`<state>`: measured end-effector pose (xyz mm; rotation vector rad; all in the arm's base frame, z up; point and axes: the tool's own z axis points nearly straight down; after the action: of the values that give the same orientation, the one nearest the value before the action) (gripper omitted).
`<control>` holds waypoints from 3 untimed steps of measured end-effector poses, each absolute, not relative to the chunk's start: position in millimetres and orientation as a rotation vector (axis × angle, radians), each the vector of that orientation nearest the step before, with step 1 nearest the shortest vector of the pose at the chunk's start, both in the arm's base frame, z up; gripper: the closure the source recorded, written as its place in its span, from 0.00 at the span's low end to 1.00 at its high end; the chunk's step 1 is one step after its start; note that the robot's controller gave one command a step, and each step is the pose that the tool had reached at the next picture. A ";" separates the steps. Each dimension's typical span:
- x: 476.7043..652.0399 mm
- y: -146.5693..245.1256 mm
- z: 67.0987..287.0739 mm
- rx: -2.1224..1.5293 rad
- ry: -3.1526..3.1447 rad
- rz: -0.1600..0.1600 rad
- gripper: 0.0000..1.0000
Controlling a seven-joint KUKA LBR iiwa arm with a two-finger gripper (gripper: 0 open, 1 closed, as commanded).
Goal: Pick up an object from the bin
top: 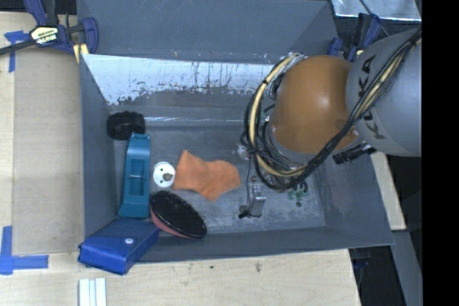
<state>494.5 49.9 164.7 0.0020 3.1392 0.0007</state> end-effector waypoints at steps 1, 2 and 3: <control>519.4 75.0 126.7 0.005 3.131 0.000 0.00; 524.7 90.1 85.9 0.035 3.140 0.000 1.00; 524.7 90.1 85.9 0.035 3.140 0.000 1.00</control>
Offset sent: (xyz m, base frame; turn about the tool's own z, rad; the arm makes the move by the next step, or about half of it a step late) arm 0.0296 0.0406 -0.0789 0.0214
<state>524.7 90.1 85.9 0.0348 3.1404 0.0003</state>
